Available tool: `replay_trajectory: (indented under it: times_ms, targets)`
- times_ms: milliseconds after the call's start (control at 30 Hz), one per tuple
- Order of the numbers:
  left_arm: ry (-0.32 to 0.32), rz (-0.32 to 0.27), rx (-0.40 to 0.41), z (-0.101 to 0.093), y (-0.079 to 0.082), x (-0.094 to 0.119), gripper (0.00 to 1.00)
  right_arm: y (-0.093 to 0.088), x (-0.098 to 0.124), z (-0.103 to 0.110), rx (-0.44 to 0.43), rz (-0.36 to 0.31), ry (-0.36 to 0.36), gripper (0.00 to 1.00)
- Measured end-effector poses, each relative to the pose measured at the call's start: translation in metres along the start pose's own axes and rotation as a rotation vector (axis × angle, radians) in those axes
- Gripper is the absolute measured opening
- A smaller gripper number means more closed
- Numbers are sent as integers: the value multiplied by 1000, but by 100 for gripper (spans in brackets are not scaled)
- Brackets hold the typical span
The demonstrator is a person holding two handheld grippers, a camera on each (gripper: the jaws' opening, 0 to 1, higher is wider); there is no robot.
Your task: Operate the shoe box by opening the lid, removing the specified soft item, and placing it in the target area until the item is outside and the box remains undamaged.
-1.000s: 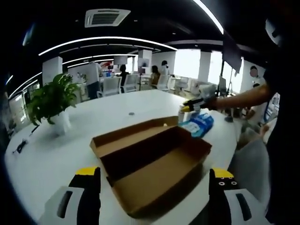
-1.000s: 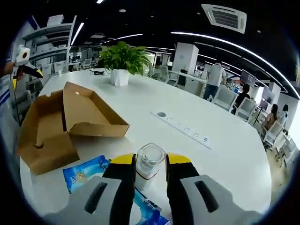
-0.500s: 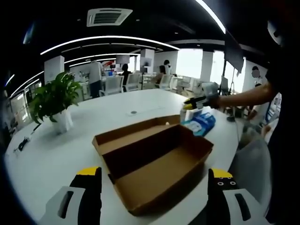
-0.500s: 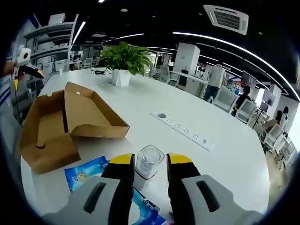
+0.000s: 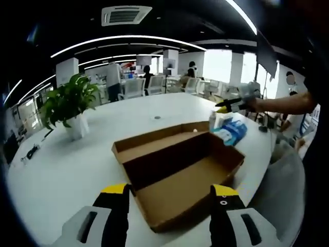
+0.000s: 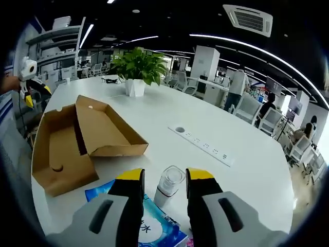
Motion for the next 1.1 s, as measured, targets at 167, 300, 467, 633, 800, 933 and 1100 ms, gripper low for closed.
replay_trajectory:
  times_ms: [167,300,467,633,800,933,1100]
  targets:
    - [13,31,1,-1,-3,-4,54,9,3,14,-7,18,23,30]
    - [29,54,8,2,-7,-4,44,13,2,20,2,27,35,30]
    - [54,91,24,12,-23,-6,40,17,-5,28,18,52,54,31]
    - [77,126,58,15,-34,-4,33,19,-12,34,27,76,66,30]
    - [104,146,94,16,-41,-2,29,22,-19,43,31,88,79,29]
    - [131,169,129,21,-50,-2,26,24,-25,47,33,100,91,28]
    - [142,198,149,22,-60,-5,25,26,-34,53,33,117,103,27]
Point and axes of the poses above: the point that each gripper's makers call its tool centre point, and the gripper's own axes: x roughly backward along the fingers, z roughly to its left, y roughly out of its top, the point moved 4 cm from there along x, roughly backward along the fingers, and after that the axes turned 14 degrees about -x, right-handed, at the moved point
